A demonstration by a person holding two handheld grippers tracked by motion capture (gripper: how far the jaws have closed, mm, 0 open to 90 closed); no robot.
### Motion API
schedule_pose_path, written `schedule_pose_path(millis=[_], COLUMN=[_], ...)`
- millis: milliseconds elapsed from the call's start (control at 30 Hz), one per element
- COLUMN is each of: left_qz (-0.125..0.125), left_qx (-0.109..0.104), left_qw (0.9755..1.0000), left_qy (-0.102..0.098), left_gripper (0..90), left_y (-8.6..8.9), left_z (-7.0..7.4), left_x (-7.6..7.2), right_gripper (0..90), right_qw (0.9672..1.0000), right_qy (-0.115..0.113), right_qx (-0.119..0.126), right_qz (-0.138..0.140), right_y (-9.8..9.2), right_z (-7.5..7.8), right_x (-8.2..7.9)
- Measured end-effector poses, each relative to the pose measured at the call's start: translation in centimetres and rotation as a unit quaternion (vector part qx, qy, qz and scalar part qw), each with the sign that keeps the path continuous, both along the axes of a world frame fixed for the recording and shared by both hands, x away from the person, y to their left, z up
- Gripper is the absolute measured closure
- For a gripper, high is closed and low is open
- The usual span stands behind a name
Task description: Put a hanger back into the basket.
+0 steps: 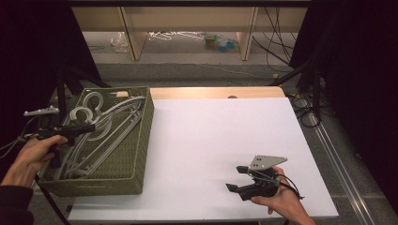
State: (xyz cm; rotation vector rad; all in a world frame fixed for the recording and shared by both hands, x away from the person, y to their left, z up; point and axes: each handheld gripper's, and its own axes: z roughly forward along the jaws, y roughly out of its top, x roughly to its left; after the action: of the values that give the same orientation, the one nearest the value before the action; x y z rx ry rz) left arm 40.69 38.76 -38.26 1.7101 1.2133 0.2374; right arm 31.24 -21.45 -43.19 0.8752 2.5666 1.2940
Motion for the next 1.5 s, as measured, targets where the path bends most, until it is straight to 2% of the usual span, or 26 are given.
schedule_pose_path(millis=[100,167,233,333,500,600,667,733,900,1000,1033,1167,1233,1367,1467,1500], left_qz=[0.002,0.013,0.026,0.042,0.059,0.066,0.075,0.085,0.092,0.107,0.111,0.134,0.142,0.15,0.139,0.132], left_qx=[-0.003,-0.01,-0.012,0.011,0.017,0.03,0.037,0.034,0.048,0.052,0.054,0.088,0.084,0.054,0.067,0.061], left_qw=[0.9999,0.9997,0.9991,0.9979,0.9972,0.9964,0.9954,0.9946,0.9932,0.9914,0.9911,0.9864,0.9857,0.9869,0.9881,0.9893], left_qy=[0.014,0.017,0.031,0.047,0.043,0.044,0.047,0.048,0.053,0.054,0.051,0.038,0.035,0.022,-0.002,-0.006], left_gripper=[78.9,78.5,77.6,76.3,75.6,75.5,75.5,75.3,72.9,71.9,71.8,70.1,69.3,66.4,65.0,63.7], left_y=[-0.1,0.2,0.5,0.7,0.8,0.9,0.9,1.0,1.1,1.1,1.0,1.0,1.3,1.4,0.5,0.3], left_z=[-0.9,-1.3,-1.9,-2.5,-2.6,-2.7,-2.9,-3.1,-3.1,-3.1,-3.1,-2.7,-2.5,-1.7,-0.6,-0.4], left_x=[0.1,0.0,0.1,0.2,0.3,0.4,0.5,0.5,0.6,0.6,0.6,0.1,-0.2,-0.9,-1.8,-2.0], right_gripper=[27.2,27.2,27.2,27.2,27.2,27.2,27.2,27.2,27.1,27.0,27.1,27.1,27.0,27.0,26.6,26.6], right_qw=[1.0,1.0,1.0,1.0,1.0,1.0,1.0,1.0,1.0,1.0,1.0,1.0,1.0,1.0,1.0,1.0], right_qy=[-0.003,-0.001,-0.003,-0.002,-0.001,0.0,0.002,0.002,0.003,0.004,0.004,0.007,0.008,0.01,0.003,0.006], right_qx=[-0.001,-0.002,-0.001,-0.001,-0.001,0.0,0.001,0.002,0.001,0.003,0.003,0.001,0.0,0.001,0.002,0.003], right_qz=[0.001,0.002,0.0,0.0,-0.001,0.0,-0.003,-0.002,-0.001,0.001,0.001,-0.002,0.0,-0.001,-0.004,-0.003], right_y=[0.0,0.0,0.0,0.1,0.0,0.0,-0.1,-0.1,0.1,0.2,0.2,0.2,0.2,0.1,0.1,0.1], right_z=[-0.1,-0.1,-0.1,0.0,-0.1,-0.1,-0.1,-0.1,-0.2,-0.3,-0.3,-0.4,-0.4,-0.5,-0.4,-0.4], right_x=[0.1,0.0,0.1,0.0,0.1,0.1,0.1,0.1,0.2,0.1,0.2,0.1,0.2,0.2,0.2,0.2])
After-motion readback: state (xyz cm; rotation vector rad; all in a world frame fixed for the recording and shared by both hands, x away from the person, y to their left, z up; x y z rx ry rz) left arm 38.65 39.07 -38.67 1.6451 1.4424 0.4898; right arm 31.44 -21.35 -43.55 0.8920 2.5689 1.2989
